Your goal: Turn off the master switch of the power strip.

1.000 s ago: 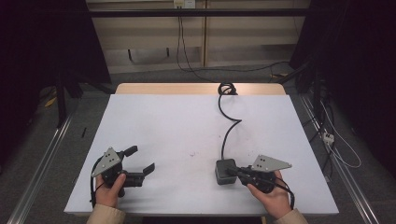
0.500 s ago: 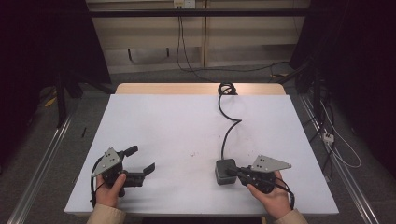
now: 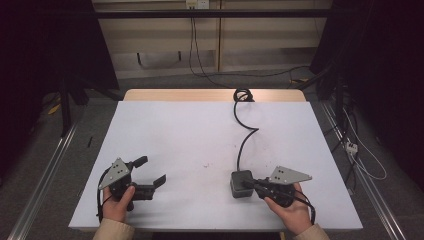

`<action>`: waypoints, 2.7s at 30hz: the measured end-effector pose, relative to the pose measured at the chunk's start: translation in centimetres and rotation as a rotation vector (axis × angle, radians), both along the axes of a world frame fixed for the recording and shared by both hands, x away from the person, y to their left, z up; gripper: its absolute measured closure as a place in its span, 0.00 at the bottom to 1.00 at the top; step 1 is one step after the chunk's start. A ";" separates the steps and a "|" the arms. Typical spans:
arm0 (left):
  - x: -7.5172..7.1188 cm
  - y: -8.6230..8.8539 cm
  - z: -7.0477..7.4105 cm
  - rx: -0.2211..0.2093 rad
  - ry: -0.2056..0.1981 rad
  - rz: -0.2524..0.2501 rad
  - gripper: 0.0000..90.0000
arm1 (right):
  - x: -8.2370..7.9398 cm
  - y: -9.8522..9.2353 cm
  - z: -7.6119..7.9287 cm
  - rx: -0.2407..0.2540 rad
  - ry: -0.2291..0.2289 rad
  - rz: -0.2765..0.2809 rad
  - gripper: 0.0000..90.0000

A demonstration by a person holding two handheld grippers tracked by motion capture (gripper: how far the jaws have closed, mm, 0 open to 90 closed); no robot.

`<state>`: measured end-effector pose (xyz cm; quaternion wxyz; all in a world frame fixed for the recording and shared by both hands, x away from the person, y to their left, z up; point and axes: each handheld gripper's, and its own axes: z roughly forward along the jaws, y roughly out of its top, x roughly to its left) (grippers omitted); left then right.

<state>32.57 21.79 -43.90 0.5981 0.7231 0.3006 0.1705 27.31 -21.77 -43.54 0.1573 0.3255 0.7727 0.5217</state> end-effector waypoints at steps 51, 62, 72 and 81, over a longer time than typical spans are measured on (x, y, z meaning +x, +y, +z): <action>0.0 0.2 0.2 -0.005 -0.007 0.004 0.04 | -0.2 0.5 0.1 -0.022 -0.020 0.020 1.00; 0.0 0.1 0.2 -0.006 -0.003 0.005 0.04 | -0.1 0.4 0.0 -0.016 -0.016 0.017 1.00; 0.0 0.2 0.2 -0.004 -0.006 0.001 0.04 | 0.1 0.0 0.0 0.029 -0.012 0.004 1.00; 0.0 0.2 0.1 -0.010 -0.006 0.003 0.04 | 0.1 0.2 0.0 0.032 -0.016 0.016 1.00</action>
